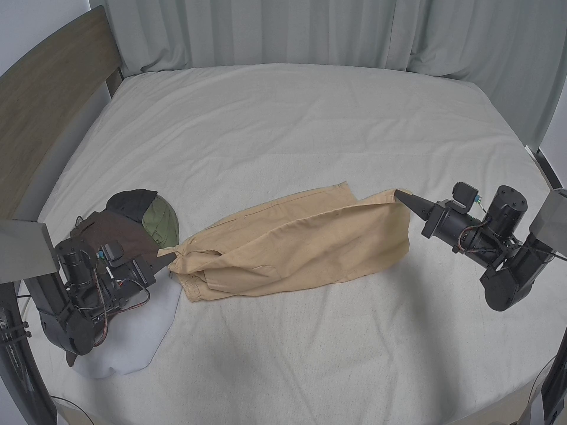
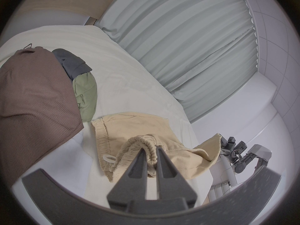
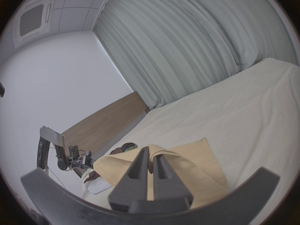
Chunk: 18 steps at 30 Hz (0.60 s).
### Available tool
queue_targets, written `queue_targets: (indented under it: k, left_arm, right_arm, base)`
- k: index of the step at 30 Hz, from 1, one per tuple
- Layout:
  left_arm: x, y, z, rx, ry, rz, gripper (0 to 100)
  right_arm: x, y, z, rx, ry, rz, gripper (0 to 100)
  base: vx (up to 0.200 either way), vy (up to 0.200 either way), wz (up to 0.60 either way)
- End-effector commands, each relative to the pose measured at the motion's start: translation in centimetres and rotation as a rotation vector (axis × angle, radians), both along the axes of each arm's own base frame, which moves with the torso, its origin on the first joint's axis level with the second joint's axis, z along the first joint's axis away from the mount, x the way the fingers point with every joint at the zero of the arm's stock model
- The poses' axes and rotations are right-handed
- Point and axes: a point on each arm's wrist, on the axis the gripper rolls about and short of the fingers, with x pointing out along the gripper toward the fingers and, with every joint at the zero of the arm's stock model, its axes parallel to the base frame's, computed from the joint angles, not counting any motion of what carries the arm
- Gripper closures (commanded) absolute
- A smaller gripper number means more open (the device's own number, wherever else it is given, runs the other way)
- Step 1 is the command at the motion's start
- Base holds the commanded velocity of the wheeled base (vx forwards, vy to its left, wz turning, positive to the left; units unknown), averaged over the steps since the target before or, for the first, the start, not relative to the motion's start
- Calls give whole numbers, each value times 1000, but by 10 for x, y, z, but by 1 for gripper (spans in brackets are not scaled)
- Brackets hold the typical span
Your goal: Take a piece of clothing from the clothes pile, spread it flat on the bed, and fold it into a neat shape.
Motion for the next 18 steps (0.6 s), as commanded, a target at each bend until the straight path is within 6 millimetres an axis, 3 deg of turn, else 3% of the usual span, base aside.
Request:
queue_targets:
  k: [1,7,18]
  left_arm:
    - [3,0,1,-6,-4,6,100]
    - [5,1,2,-3,-13,26,100]
    - [17,0,1,-24,-19,98,100]
  right_arm:
    - [17,3,-6,4,-1,1,100]
    - [29,4,-5,1,28,-2,100]
    - [71,9,-16,21,26,-5,100]
  base:
    - [0,0,0]
    - [0,0,0]
    - [0,0,0]
